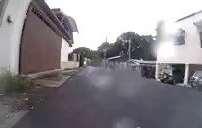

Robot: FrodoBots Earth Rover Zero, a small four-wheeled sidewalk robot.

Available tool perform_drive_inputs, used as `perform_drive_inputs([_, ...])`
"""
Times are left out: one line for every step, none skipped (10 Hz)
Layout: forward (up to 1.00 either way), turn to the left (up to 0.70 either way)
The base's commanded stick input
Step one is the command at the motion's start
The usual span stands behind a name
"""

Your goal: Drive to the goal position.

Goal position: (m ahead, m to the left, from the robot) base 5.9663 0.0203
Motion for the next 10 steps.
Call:
perform_drive_inputs([0.7, 0.0])
perform_drive_inputs([0.7, 0.0])
perform_drive_inputs([0.7, 0.0])
perform_drive_inputs([0.7, 0.0])
perform_drive_inputs([0.7, 0.0])
perform_drive_inputs([0.7, 0.0])
perform_drive_inputs([0.7, 0.0])
perform_drive_inputs([0.7, 0.0])
perform_drive_inputs([0.7, -0.14])
perform_drive_inputs([0.7, -0.32])
